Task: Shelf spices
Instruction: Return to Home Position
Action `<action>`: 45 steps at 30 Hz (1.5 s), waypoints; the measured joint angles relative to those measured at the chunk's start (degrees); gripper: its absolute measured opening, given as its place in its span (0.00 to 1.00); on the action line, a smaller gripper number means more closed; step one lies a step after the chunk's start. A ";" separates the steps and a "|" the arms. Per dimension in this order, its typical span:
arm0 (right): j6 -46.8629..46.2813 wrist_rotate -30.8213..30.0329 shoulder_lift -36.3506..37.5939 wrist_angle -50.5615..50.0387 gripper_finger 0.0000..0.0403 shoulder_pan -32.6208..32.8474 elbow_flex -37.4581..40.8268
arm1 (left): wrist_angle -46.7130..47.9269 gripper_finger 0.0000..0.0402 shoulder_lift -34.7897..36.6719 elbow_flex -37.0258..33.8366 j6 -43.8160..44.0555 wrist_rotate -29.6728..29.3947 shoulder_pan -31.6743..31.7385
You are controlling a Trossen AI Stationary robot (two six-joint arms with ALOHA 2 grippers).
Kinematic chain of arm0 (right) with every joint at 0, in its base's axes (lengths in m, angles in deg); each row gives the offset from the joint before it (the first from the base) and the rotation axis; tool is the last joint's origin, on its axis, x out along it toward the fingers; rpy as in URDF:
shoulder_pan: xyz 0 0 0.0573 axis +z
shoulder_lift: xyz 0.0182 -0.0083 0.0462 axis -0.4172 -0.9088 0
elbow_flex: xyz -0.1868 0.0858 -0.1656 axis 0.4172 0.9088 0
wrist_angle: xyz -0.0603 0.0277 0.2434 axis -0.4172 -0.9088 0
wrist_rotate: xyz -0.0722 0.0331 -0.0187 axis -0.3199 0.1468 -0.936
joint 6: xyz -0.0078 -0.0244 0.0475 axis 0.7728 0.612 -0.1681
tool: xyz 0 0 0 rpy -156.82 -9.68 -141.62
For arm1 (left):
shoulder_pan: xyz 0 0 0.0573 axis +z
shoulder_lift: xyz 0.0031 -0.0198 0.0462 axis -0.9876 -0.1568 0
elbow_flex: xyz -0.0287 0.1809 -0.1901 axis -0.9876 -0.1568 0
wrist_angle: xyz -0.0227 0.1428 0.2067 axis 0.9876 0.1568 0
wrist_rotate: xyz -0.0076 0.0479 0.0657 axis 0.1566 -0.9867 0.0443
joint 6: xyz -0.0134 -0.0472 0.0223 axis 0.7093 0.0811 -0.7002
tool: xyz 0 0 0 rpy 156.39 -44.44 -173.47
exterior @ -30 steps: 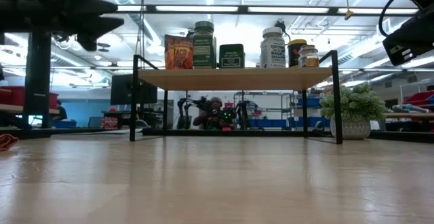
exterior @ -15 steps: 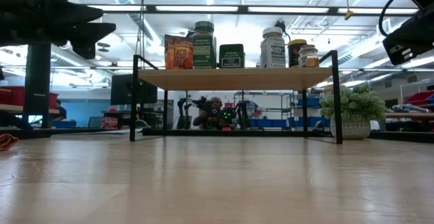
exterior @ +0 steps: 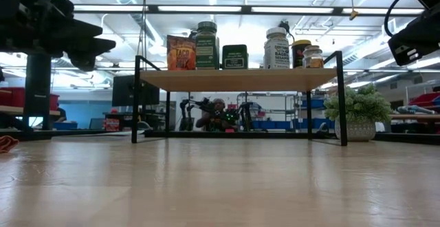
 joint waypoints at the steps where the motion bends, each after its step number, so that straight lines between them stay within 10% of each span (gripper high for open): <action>1: 0.02 0.02 0.00 0.10 0.12 -0.02 0.00 | 0.00 0.55 0.00 0.00 0.07 0.04 0.00; 27: 8.55 1.27 3.39 -2.15 0.12 -0.62 -0.75 | -3.94 0.55 0.00 -0.04 1.81 -0.07 0.00; 45: 9.83 10.20 3.39 -2.17 0.12 -14.27 -0.87 | -4.21 0.55 0.00 -0.04 1.81 -0.07 0.00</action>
